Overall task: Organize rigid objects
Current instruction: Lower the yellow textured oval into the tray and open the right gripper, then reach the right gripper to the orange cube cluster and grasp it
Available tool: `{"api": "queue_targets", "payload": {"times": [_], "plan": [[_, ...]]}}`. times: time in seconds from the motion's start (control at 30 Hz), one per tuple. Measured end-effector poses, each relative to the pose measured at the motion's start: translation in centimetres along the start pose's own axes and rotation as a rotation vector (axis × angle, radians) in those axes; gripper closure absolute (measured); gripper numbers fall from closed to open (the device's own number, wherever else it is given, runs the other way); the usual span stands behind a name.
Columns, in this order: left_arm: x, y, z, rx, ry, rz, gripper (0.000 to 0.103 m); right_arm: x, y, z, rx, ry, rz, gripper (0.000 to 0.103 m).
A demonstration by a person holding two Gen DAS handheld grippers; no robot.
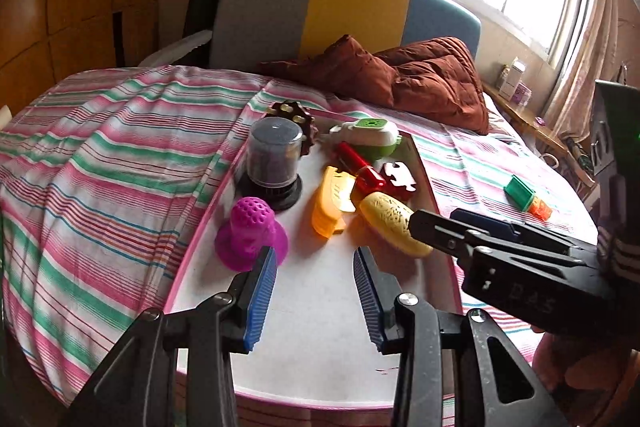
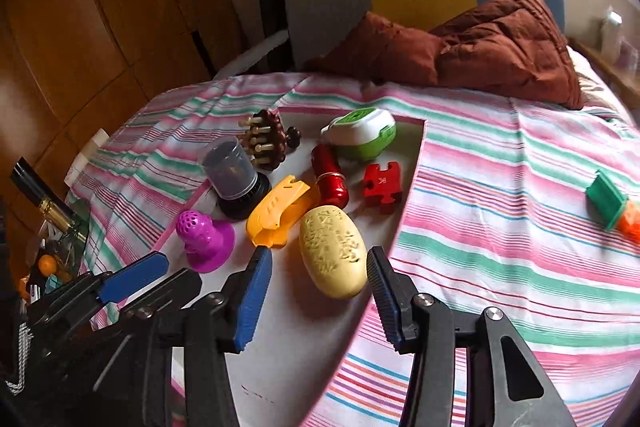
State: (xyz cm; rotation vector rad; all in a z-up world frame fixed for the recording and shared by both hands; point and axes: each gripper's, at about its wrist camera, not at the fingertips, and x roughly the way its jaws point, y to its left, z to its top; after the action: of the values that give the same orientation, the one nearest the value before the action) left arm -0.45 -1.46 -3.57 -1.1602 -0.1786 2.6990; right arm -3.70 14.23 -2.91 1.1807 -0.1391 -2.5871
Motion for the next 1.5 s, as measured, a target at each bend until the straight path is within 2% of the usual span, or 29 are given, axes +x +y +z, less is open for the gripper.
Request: {"api": "queue_targets", "payload": {"times": [0.13,0.4,1.03,1.5], "plan": [[-0.1,-0.6,-0.1,0.015,-0.001,-0.035,0.063,-1.0,-0.3,-0.1,-0.005,-0.015,-0.040,0.052],[-0.3,-1.8,-0.5,0.040,0.002,-0.061,0.063,-1.7,-2.2,-0.7,0.033,0.022,-0.133,0.052],[-1.1,-4.5,-1.4,0.097,0.006,-0.103,0.063,-3.3,-6.2,-2.8,0.054,0.044,-0.204,0.052],[-0.6,-9.9,-1.2,0.193,0.049,-0.183,0.063,-4.3,-13.0,-4.1,0.070,0.100,-0.302,0.052]]}}
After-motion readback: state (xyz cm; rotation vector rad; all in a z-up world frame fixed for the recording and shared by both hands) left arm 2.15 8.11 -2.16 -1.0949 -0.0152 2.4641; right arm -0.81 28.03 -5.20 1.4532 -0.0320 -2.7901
